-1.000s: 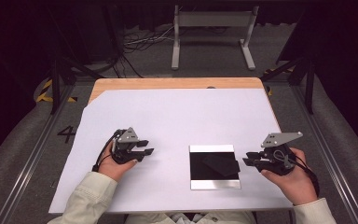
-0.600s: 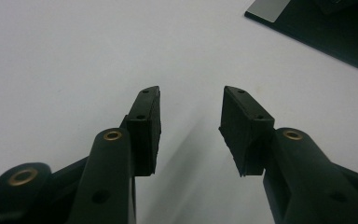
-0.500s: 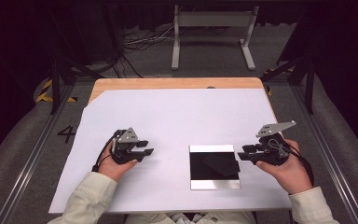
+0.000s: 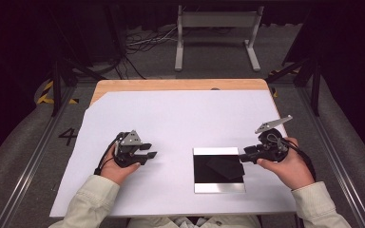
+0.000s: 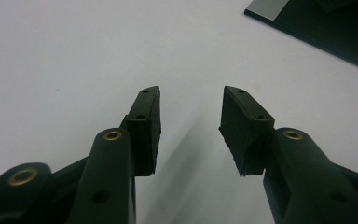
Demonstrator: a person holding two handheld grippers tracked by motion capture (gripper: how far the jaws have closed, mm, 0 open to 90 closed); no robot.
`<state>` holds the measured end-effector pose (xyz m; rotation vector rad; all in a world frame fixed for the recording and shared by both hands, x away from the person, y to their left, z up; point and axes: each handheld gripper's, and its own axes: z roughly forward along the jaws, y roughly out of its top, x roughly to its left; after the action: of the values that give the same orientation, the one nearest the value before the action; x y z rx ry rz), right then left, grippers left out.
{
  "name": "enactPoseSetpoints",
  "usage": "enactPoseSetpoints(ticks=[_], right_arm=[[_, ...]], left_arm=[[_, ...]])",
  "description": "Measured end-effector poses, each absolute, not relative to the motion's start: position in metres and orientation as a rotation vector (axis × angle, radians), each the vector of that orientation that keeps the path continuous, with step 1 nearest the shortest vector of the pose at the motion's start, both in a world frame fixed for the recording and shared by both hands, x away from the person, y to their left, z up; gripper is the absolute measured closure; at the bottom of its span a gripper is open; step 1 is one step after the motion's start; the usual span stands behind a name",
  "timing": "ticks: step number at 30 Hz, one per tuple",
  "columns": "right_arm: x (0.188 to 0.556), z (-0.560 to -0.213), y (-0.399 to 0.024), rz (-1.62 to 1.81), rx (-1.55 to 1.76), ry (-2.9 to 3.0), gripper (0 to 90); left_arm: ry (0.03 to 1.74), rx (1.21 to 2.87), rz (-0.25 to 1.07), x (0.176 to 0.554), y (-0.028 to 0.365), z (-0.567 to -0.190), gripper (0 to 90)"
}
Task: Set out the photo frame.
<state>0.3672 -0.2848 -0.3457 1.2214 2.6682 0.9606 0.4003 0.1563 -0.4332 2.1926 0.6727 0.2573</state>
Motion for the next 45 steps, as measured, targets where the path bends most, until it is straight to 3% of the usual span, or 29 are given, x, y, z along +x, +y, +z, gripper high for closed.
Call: enactPoseSetpoints(ticks=[13, 24, 45], right_arm=[[0.379, -0.353, -0.282, 0.993, 1.418, 2.712, 56.3], [0.382, -0.361, -0.277, 1.098, 1.545, 2.743, 48.5], [0.383, -0.383, -0.271, 1.152, 1.63, 2.836, 42.1]], left_arm=[[0.676, 2.193, 0.259, 0.4, 0.158, -0.433, 58.5], [0.678, 2.19, 0.261, 0.4, 0.158, -0.433, 58.5], [0.683, 2.191, 0.268, 0.399, 0.158, -0.433, 58.6]])
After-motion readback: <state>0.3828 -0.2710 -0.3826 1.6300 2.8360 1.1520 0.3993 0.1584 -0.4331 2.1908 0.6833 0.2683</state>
